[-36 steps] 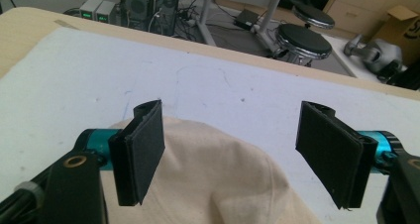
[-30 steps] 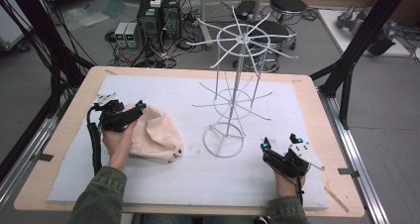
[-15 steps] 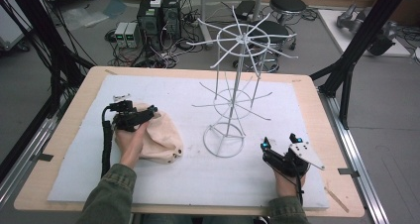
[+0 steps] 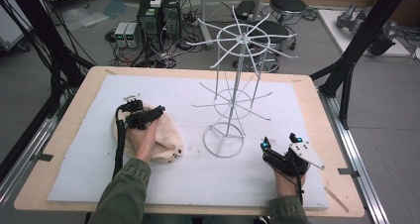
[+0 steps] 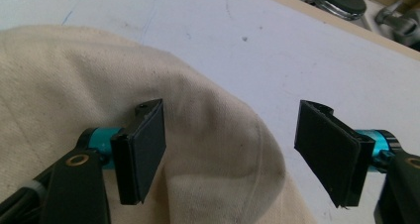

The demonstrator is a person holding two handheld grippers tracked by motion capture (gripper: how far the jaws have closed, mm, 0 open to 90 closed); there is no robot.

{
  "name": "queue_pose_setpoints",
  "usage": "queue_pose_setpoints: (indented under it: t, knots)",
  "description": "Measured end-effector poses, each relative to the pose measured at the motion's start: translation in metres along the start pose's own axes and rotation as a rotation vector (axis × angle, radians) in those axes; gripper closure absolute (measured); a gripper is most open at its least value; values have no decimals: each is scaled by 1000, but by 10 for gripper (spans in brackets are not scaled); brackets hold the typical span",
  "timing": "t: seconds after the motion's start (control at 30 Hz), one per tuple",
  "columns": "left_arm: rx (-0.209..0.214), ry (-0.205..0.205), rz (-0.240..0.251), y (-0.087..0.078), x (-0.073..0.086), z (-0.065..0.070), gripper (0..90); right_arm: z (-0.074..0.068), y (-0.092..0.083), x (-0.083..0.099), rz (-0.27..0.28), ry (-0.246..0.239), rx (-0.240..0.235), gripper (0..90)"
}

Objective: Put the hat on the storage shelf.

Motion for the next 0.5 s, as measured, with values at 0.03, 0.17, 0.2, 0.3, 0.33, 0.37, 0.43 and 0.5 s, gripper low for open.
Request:
queue_pose_setpoints:
  t: [0.03, 0.17, 0.2, 0.3, 0.33, 0.37, 0.43, 0.5]
  knots:
    - [-9, -2, -6, 2, 1, 0, 280, 0, 0, 0, 0, 0, 0, 88]
    - [-65, 21, -9, 7, 3, 3, 280, -1, 0, 0, -1, -4, -3, 87]
    - [-77, 32, -11, 8, 3, 3, 277, 0, 0, 0, -1, -8, -4, 87]
    - [-111, 28, -25, 14, 5, 5, 264, -1, 0, 0, -1, -7, -5, 87]
    - [-116, 14, -34, 15, 5, 5, 267, -1, 0, 0, 0, -6, -5, 87]
    - [-123, 6, -50, 18, 7, 4, 269, -1, 0, 0, 1, -4, -6, 87]
    - [-136, -13, -61, 22, 8, 2, 273, -1, 0, 0, 2, -2, -6, 87]
    - [-146, -31, -63, 23, 7, 2, 286, -1, 0, -1, 2, -1, -7, 87]
Point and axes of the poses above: each handheld gripper's, and its own axes: y roughly forward along the jaws, x roughly out of its underside, z roughly to its right, the point moved 7 cm from there along y, roughly forward along the jaws, and after that the axes turned 11 degrees about -x, right-handed, at the moved point
